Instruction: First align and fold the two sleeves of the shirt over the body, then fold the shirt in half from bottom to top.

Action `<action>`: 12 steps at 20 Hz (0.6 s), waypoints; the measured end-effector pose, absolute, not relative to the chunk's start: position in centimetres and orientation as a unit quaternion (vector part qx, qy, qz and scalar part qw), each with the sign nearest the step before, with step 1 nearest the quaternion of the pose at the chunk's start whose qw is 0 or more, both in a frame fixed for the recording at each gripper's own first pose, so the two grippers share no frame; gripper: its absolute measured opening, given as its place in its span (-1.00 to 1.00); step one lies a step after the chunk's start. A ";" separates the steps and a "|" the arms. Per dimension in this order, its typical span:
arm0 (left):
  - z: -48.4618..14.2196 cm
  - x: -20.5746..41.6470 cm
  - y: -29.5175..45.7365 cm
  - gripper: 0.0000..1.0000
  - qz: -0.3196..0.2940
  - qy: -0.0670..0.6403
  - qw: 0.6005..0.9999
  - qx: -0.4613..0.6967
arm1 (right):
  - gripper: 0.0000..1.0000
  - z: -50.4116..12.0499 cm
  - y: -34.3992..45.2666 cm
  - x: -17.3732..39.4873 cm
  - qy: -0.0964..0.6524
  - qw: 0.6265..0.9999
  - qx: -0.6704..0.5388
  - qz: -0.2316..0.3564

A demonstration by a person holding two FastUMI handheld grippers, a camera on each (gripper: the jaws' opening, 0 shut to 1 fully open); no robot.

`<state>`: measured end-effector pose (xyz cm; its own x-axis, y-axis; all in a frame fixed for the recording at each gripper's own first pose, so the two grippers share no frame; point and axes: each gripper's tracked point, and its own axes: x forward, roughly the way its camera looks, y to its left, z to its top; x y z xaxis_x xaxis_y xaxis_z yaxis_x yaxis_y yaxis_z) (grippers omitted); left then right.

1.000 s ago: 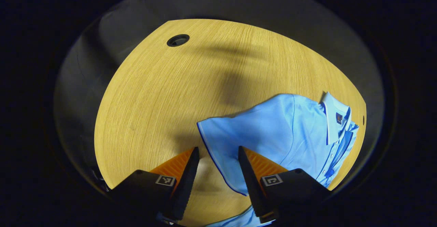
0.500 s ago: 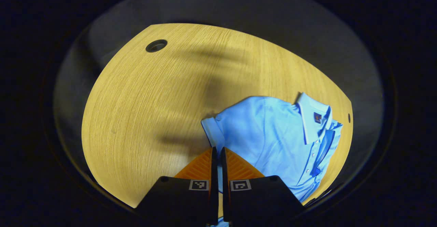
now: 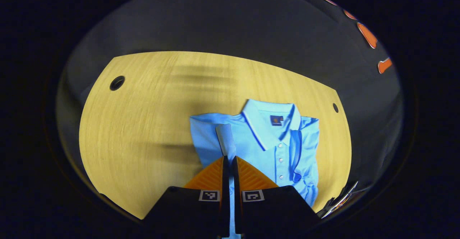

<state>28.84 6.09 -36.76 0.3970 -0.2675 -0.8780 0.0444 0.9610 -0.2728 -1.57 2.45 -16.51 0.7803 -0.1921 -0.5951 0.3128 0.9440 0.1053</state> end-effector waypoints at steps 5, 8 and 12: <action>-35.8 29.1 1.0 -0.82 -0.134 0.540 0.826 -0.088 | 0.97 -16.7 1.4 -2.5 0.300 0.936 0.108 -0.148; -36.0 29.4 -2.0 -0.82 -0.148 0.547 0.820 -0.082 | 0.97 -16.8 1.1 -2.9 0.302 0.934 0.111 -0.152; -36.6 29.6 -5.5 -0.82 -0.162 0.557 0.811 -0.077 | 0.97 -17.0 0.7 -3.5 0.309 0.932 0.109 -0.157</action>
<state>29.55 -5.47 -36.60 0.3274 -0.3491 -0.8780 0.1778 0.9354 -0.3056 -3.47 0.71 -17.04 0.7601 -0.2250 -0.6096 0.3593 0.9272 0.1058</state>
